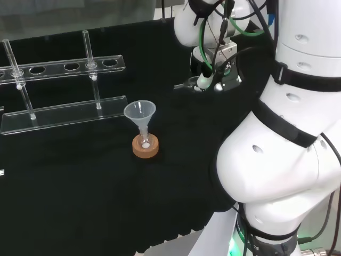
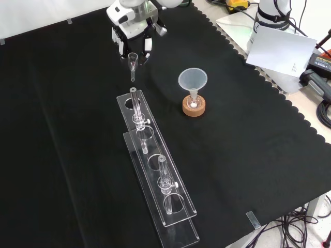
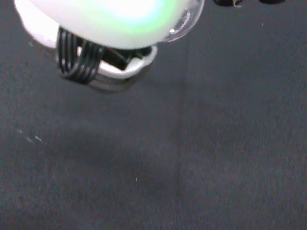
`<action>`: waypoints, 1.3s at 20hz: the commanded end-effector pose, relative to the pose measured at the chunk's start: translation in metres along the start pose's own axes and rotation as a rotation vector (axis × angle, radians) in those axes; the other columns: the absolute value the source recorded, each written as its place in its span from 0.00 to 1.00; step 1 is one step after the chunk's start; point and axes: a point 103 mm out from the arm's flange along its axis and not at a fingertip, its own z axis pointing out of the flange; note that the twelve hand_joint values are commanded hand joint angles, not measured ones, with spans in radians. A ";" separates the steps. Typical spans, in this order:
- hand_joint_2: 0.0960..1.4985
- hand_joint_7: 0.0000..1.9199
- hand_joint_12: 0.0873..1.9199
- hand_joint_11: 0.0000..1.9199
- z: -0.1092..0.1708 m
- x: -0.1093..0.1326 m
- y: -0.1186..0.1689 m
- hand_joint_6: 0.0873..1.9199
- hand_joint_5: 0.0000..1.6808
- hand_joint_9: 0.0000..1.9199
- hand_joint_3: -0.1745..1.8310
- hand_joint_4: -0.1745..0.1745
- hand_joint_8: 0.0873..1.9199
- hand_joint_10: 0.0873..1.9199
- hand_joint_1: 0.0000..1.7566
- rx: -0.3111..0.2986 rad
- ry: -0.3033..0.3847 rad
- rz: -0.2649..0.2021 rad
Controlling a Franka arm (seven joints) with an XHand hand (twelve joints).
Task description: Put the weighing funnel back on the table.
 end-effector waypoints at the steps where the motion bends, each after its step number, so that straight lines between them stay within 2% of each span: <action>1: 0.29 0.86 0.39 0.66 0.021 0.006 0.010 0.14 0.88 0.78 0.49 0.93 0.06 0.11 0.67 0.015 0.001 0.015; 14: 0.29 0.86 0.39 0.66 0.069 0.025 0.009 0.14 0.88 0.78 0.49 0.92 0.05 0.10 0.67 0.078 -0.011 0.001; 19: 0.30 0.86 0.39 0.66 0.074 0.025 0.007 0.15 0.88 0.77 0.48 0.92 0.05 0.10 0.67 0.089 -0.027 0.009; 23: 0.36 0.81 0.42 0.62 0.069 0.024 0.003 0.19 0.83 0.72 0.42 0.96 0.04 0.05 0.66 0.093 -0.056 0.007; 25: 0.30 0.74 0.47 0.55 0.063 0.024 -0.001 0.23 0.71 0.65 0.46 0.68 0.01 0.01 0.62 0.099 -0.074 0.007; 26: 0.28 0.72 0.49 0.53 0.060 0.024 -0.003 0.26 0.66 0.63 0.49 0.59 0.01 0.00 0.61 0.099 -0.077 0.007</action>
